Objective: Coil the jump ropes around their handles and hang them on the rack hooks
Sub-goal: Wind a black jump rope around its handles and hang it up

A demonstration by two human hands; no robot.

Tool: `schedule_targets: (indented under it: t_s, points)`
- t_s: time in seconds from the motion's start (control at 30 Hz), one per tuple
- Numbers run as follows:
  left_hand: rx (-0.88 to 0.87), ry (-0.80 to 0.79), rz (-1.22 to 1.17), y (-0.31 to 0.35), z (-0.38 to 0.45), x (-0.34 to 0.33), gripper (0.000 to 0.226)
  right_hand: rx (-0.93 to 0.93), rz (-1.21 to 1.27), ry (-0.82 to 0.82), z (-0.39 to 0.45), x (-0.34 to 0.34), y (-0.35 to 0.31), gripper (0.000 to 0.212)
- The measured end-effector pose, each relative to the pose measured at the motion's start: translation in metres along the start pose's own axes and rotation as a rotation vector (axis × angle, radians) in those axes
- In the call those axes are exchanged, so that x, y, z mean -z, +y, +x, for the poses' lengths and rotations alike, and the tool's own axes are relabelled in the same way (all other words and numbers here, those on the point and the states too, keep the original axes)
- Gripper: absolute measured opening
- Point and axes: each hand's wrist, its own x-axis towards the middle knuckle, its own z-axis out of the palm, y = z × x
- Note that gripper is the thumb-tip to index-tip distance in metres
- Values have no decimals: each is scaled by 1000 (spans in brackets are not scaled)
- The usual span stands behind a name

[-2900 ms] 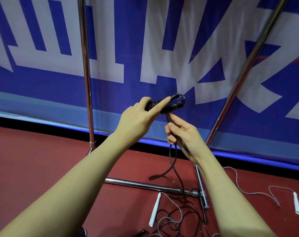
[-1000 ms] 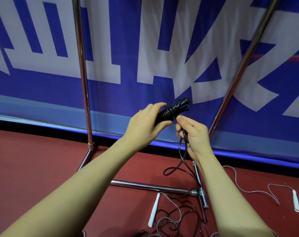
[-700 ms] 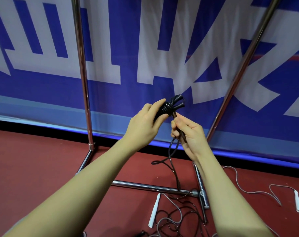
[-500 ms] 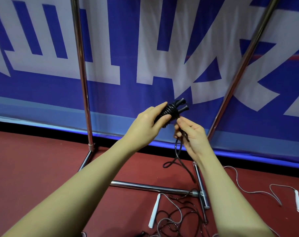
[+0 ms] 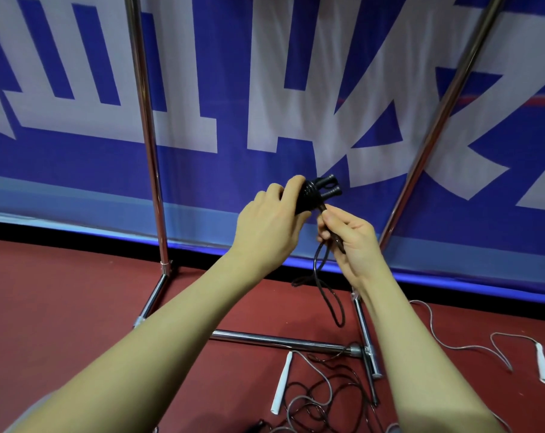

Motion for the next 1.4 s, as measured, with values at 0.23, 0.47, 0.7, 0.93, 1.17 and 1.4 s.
schedule_targets:
  t_s: [0.23,0.47,0.7,0.93,1.17,1.4]
  points:
    - [-4,-130,-458,-17,-1,2,52,-31,-25,-31,0,2,0,22]
    - [-6,-193,-347,-23,-1,-3,75,-28,2,-54,-3,-1,5,22]
    - [-86,-42,-19,-23,3,-4,62,-29,-48,-31,-1,-7,4,24]
    - [-46,-113,-494,-30,-2,-10,35,-79,17,49,-1,-13,8,7]
    - [39,-232,-585,-30,-1,-9,43,-12,22,157,-1,-9,6,21]
    - [-99,-53,-152,-21,-6,-19,62,49,26,271,-2,-17,1,17]
